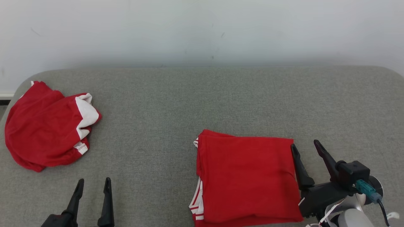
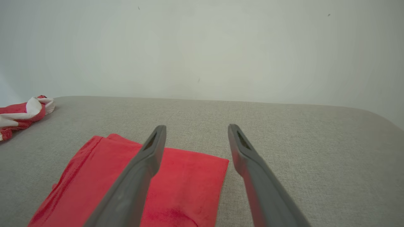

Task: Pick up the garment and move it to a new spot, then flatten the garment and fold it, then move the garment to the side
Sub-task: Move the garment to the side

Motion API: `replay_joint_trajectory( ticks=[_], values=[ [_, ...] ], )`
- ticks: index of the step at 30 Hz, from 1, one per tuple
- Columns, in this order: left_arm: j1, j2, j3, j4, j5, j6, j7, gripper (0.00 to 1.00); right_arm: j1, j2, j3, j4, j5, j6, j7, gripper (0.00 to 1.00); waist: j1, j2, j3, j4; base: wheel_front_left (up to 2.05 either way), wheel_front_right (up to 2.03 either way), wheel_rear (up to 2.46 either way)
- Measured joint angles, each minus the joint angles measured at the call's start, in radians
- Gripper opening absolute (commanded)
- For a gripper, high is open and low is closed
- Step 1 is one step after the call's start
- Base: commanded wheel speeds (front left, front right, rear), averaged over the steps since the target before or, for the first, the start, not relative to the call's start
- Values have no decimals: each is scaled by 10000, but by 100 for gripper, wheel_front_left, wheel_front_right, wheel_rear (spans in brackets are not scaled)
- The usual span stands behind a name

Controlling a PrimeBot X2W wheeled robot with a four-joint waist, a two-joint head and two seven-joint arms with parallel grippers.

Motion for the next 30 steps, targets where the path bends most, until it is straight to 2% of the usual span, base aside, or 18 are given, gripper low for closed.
replay_joint_trajectory(
  ticks=[6,22,24,25,30],
  values=[
    [-188,4,-40,96,-42,-73,0,100,-709,69,-213,1657,-2,0,627,100,1,1,329,246,0,0,0],
    [-562,0,-44,286,-44,-132,0,100,-1423,685,40,4809,428,0,295,100,0,0,843,232,0,0,0],
    [-602,0,-36,305,-61,-134,0,100,-1517,771,261,4955,685,-10,221,6,0,0,894,201,0,0,0],
    [-616,0,-27,316,-65,-148,0,100,-1556,802,372,5003,836,-33,163,0,0,0,919,181,0,0,0],
    [-722,-4,6,362,-88,-151,0,100,-2050,794,815,5340,1047,-17,-4,0,0,0,1052,70,0,0,0]
  ],
)
